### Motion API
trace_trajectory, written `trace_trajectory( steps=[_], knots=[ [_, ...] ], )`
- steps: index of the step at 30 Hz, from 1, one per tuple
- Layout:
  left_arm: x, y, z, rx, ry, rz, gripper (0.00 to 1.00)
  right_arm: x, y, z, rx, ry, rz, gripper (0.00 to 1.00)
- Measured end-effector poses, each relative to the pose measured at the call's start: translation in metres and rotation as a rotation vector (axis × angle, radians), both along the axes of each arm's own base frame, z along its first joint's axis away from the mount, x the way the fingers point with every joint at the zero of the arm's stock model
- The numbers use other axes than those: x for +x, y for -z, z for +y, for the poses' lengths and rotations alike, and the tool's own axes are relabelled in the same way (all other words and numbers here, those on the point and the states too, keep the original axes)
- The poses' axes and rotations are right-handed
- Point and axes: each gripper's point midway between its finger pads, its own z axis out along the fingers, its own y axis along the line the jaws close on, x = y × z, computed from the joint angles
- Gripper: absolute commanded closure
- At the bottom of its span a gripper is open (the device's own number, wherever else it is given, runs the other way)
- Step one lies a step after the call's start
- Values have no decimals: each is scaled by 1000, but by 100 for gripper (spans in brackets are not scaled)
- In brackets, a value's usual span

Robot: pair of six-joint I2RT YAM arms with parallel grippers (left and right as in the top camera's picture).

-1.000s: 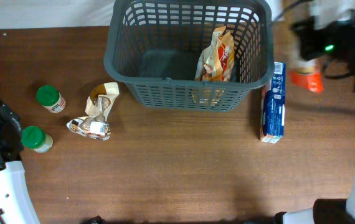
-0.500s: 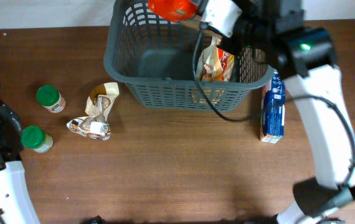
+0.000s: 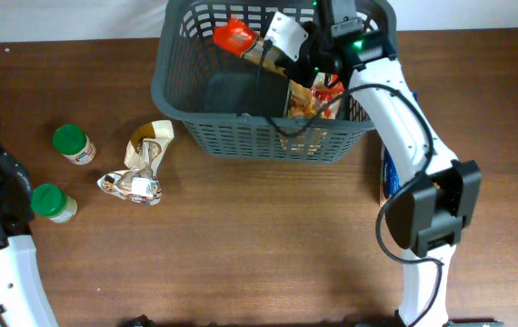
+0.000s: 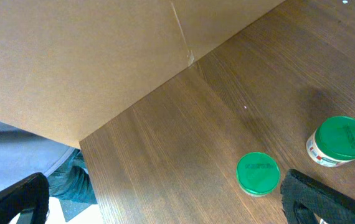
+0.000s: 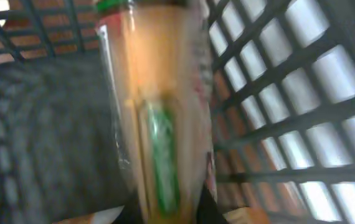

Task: Pack container
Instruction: 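Lower the pasta packet into the basket and open the right gripper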

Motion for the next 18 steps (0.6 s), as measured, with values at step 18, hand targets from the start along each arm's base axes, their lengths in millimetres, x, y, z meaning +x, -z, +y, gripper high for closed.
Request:
trace_trajectory(
  steps=[18],
  knots=[
    [0, 0, 0, 0, 0, 0, 1, -55, -210, -128, 307, 582, -158, 9]
  ],
)
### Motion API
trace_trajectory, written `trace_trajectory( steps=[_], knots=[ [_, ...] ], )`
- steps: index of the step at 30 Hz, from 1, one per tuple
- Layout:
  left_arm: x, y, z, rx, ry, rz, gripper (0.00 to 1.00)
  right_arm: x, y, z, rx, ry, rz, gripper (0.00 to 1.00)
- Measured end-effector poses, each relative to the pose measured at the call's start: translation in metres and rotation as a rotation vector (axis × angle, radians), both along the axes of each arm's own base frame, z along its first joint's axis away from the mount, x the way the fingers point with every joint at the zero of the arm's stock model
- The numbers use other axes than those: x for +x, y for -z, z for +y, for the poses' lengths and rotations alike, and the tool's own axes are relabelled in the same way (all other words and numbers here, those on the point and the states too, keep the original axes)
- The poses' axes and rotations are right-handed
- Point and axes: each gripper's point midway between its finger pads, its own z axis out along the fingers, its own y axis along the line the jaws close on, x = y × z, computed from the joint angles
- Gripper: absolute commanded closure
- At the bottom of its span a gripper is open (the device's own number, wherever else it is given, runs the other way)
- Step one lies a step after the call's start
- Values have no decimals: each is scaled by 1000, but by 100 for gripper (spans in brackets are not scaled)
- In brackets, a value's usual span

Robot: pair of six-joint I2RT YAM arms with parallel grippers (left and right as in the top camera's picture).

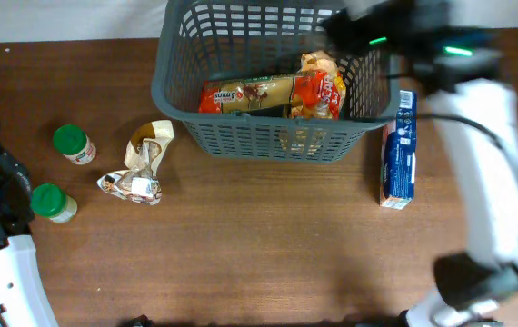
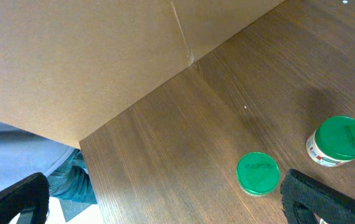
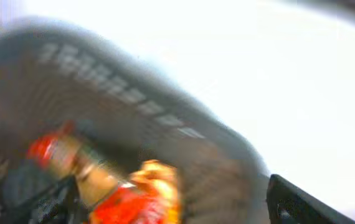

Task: Pack container
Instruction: 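Lower the pasta packet into the basket and open the right gripper, then grasp the blue box with the right gripper and lift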

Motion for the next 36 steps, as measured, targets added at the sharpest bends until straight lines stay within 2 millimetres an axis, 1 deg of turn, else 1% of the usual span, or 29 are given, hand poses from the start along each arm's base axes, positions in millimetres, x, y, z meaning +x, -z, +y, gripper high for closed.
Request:
trace_trajectory(
  steps=[1, 2, 3, 4, 6, 7, 8, 9, 10, 12, 13, 14, 16, 19, 21, 24, 27, 29, 30, 31, 32, 33, 34, 36],
  knots=[
    [0, 0, 0, 0, 0, 0, 1, -10, -21, -35, 49, 94, -21, 9],
    [0, 0, 0, 0, 0, 0, 1, -23, -37, -79, 105, 217, -35, 9],
    [0, 0, 0, 0, 0, 0, 1, -31, -39, -111, 140, 306, -19, 9],
    [0, 0, 0, 0, 0, 0, 1, -37, -33, -129, 165, 364, 14, 8],
    [0, 0, 0, 0, 0, 0, 1, -44, -6, -171, 220, 499, 120, 7],
    [0, 0, 0, 0, 0, 0, 1, -45, 16, -192, 247, 565, 191, 7],
    [0, 0, 0, 0, 0, 0, 1, -44, 37, -205, 268, 609, 258, 7],
    [0, 0, 0, 0, 0, 0, 1, -42, 72, -221, 295, 660, 363, 7],
    [0, 0, 0, 0, 0, 0, 1, -40, 102, -229, 312, 688, 451, 7],
    [0, 0, 0, 0, 0, 0, 1, -40, 168, -233, 351, 719, 652, 7],
    [0, 0, 0, 0, 0, 0, 1, -39, 195, -232, 363, 724, 727, 11],
    [0, 0, 0, 0, 0, 0, 1, -40, 233, -227, 378, 725, 831, 12],
    [0, 0, 0, 0, 0, 0, 1, -43, 278, -216, 387, 719, 954, 13],
    [0, 0, 0, 0, 0, 0, 1, -50, 318, -197, 375, 688, 1069, 15],
    [0, 0, 0, 0, 0, 0, 1, -51, 337, -182, 360, 652, 1108, 16],
    [0, 0, 0, 0, 0, 0, 1, -48, 353, -159, 335, 591, 1120, 18],
    [0, 0, 0, 0, 0, 0, 1, -42, 360, -149, 326, 560, 1100, 22],
    [0, 0, 0, 0, 0, 0, 1, -43, 368, -148, 324, 556, 1099, 26],
    [0, 0, 0, 0, 0, 0, 1, -45, 373, -148, 323, 559, 1100, 37],
    [0, 0, 0, 0, 0, 0, 1, -50, 383, -147, 322, 563, 1115, 52],
    [0, 0, 0, 0, 0, 0, 1, -53, 389, -146, 326, 570, 1124, 73],
    [0, 0, 0, 0, 0, 0, 1, -56, 392, -146, 323, 569, 1130, 91],
    [0, 0, 0, 0, 0, 0, 1, -59, 397, -145, 324, 572, 1139, 96],
    [0, 0, 0, 0, 0, 0, 1, -60, 396, -147, 336, 587, 1140, 96]
  ],
)
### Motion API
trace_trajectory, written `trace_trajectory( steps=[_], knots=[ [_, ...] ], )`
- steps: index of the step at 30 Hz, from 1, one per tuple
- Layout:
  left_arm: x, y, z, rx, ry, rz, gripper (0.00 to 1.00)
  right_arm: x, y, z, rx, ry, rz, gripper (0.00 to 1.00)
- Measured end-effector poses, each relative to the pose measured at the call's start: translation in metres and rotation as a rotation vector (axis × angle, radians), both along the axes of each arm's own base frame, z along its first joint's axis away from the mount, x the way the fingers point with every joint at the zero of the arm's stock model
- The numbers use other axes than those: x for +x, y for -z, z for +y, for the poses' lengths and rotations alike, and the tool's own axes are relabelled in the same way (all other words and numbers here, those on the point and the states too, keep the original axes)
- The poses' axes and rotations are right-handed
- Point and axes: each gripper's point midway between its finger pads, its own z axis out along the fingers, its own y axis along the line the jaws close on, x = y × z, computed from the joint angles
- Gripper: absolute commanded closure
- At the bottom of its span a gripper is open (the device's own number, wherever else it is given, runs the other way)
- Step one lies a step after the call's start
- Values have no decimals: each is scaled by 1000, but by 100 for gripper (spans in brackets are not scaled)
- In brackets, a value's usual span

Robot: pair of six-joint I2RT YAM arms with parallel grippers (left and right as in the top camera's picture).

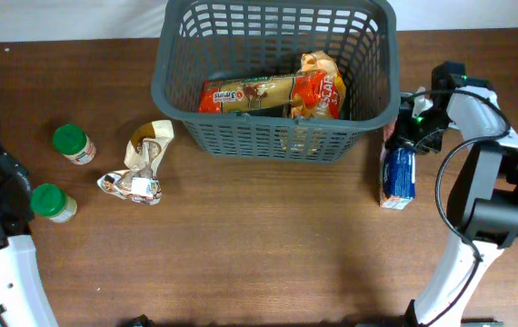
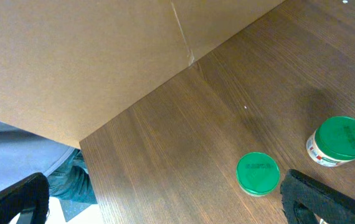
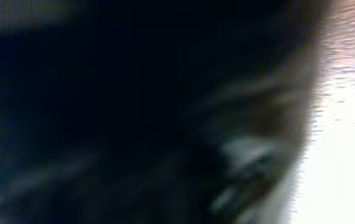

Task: Pack container
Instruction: 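Grasp the blue box with the right gripper and lift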

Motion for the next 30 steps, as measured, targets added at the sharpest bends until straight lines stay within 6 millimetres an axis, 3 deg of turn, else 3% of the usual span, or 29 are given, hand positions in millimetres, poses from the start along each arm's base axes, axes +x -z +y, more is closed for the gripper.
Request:
trace_trajectory(
  steps=[5, 8, 11, 13, 14, 15, 16, 17, 18, 19, 20, 22, 23, 24, 25, 26, 28, 30],
  knots=[
    [0, 0, 0, 0, 0, 0, 1, 2, -7, -15, 4, 76, -1, 96],
    [0, 0, 0, 0, 0, 0, 1, 9, -30, -37, -3, 143, -39, 96],
    [0, 0, 0, 0, 0, 0, 1, 30, -100, -71, -38, 218, -206, 96],
    [0, 0, 0, 0, 0, -1, 1, 40, -162, -87, -77, 243, -353, 96],
    [0, 0, 0, 0, 0, 0, 1, 43, -208, -90, -101, 244, -460, 96],
    [0, 0, 0, 0, 0, 0, 1, 42, -240, -88, -110, 237, -534, 96],
    [0, 0, 0, 0, 0, 0, 1, 38, -289, -77, -112, 207, -649, 96],
    [0, 0, 0, 0, 0, 0, 1, 33, -322, -66, -113, 173, -729, 96],
    [0, 0, 0, 0, 0, 0, 1, 23, -366, -44, -113, 99, -843, 96],
    [0, 0, 0, 0, 0, 0, 1, 17, -388, -30, -111, 52, -904, 96],
    [0, 0, 0, 0, 0, 0, 1, 4, -422, -4, -113, -47, -1001, 96],
    [0, 0, 0, 0, 0, 0, 1, -24, -470, 53, -117, -272, -1162, 96],
    [0, 0, 0, 0, 0, 0, 1, -40, -486, 83, -119, -407, -1230, 96],
    [0, 0, 0, 0, 0, 0, 1, -44, -489, 91, -118, -439, -1244, 96],
    [0, 0, 0, 0, 0, 0, 1, -63, -499, 125, -117, -615, -1312, 96],
    [0, 0, 0, 0, 0, 0, 1, -70, -501, 141, -125, -708, -1342, 96],
    [0, 0, 0, 0, 0, 0, 1, -79, -498, 175, -152, -923, -1399, 96],
    [0, 0, 0, 0, 0, 0, 1, -72, -484, 204, -165, -1097, -1418, 96]
  ],
)
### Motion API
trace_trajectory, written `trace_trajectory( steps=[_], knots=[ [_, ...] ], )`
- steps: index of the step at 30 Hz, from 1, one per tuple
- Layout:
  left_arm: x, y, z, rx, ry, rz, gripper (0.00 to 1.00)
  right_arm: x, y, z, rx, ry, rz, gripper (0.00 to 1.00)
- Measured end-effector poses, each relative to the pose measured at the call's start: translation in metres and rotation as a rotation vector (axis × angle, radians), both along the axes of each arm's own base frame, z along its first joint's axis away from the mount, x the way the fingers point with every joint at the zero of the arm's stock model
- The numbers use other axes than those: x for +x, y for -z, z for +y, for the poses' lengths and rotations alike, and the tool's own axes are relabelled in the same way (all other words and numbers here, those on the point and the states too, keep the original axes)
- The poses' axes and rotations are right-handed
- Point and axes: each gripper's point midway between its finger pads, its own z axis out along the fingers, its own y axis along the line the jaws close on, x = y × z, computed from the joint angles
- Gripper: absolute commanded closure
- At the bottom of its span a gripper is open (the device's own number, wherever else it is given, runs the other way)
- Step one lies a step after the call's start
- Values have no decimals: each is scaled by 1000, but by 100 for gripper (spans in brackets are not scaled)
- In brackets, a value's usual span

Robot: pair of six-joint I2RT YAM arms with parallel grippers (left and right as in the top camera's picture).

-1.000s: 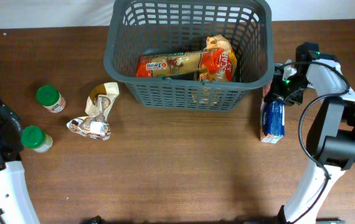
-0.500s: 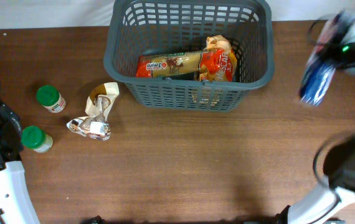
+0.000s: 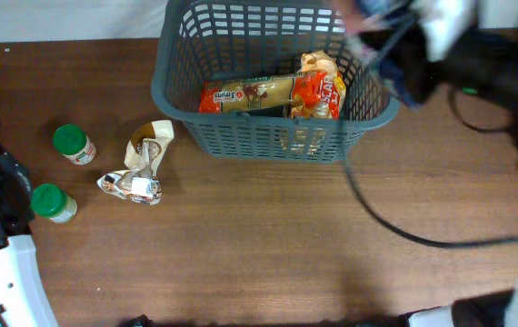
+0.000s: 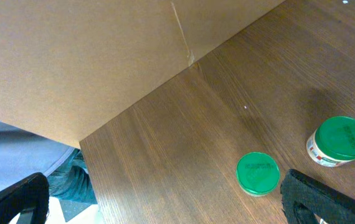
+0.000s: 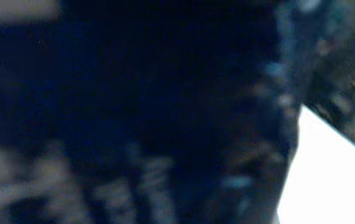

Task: Pack container
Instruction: 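Grasp the blue box with the right gripper and lift, then place the blue box into the basket and withdraw the right arm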

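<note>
The grey mesh basket (image 3: pixel 164 86) at the table's rear holds orange snack packets (image 3: pixel 268 94). My right gripper (image 3: pixel 403 64), blurred by motion, hangs over the basket's right rim, shut on a dark blue box (image 3: pixel 409 84). That blue box (image 5: pixel 134 93) fills the right wrist view and hides the fingers. My left gripper (image 4: pixel 165 211) rests open at the table's left edge with nothing between its fingers. Just beyond it stand two green-lidded jars (image 4: pixel 258 173) (image 4: pixel 340 140).
The two jars (image 3: pixel 74 143) (image 3: pixel 53 203) stand at the left of the table. Crumpled packets (image 3: pixel 141 168) lie between them and the basket. A cardboard sheet (image 4: pixel 71 56) rises beside the left arm. The right arm's cable (image 3: pixel 395 227) loops over the table.
The blue box lay on the table right of the basket with my right gripper at its far end. Now the box is off the table, held at the basket's right rim. The left arm has not moved.
My right gripper first held a long orange packet inside the basket. Then the packet lay in the basket and the gripper was clear of it. Then it was down at the blue box on the table, and now it holds the box up by the basket.
</note>
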Motion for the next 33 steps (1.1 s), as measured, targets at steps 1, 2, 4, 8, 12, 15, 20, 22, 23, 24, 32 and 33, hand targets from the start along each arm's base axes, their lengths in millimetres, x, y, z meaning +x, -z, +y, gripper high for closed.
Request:
trace_trajectory(
  steps=[1, 2, 4, 8, 12, 15, 20, 22, 23, 24, 32, 33],
  knots=[
    [0, 0, 0, 0, 0, 0, 1, 6, 8, 9, -29, -35, -7, 96],
    [0, 0, 0, 0, 0, 0, 1, 18, 19, 18, -60, -67, -9, 96],
    [0, 0, 0, 0, 0, 0, 1, 50, 52, 30, -126, -115, 5, 96],
    [0, 0, 0, 0, 0, 0, 1, 108, 129, 43, -245, -185, 59, 93],
    [0, 0, 0, 0, 0, 0, 1, 154, 233, 53, -335, -251, 181, 78],
    [0, 0, 0, 0, 0, 0, 1, 167, 276, 55, -359, -272, 238, 73],
    [0, 0, 0, 0, 0, 0, 1, 176, 296, 57, -335, -246, 291, 56],
    [0, 0, 0, 0, 0, 0, 1, 176, 296, 58, -314, -227, 314, 40],
    [0, 0, 0, 0, 0, 0, 1, 177, 296, 58, -304, -217, 323, 23],
    [0, 0, 0, 0, 0, 0, 1, 178, 296, 58, -289, -201, 338, 23],
    [0, 0, 0, 0, 0, 0, 1, 187, 232, 53, -66, -4, 417, 23],
    [0, 0, 0, 0, 0, 0, 1, 186, 220, 51, -36, 19, 419, 23]
  ],
)
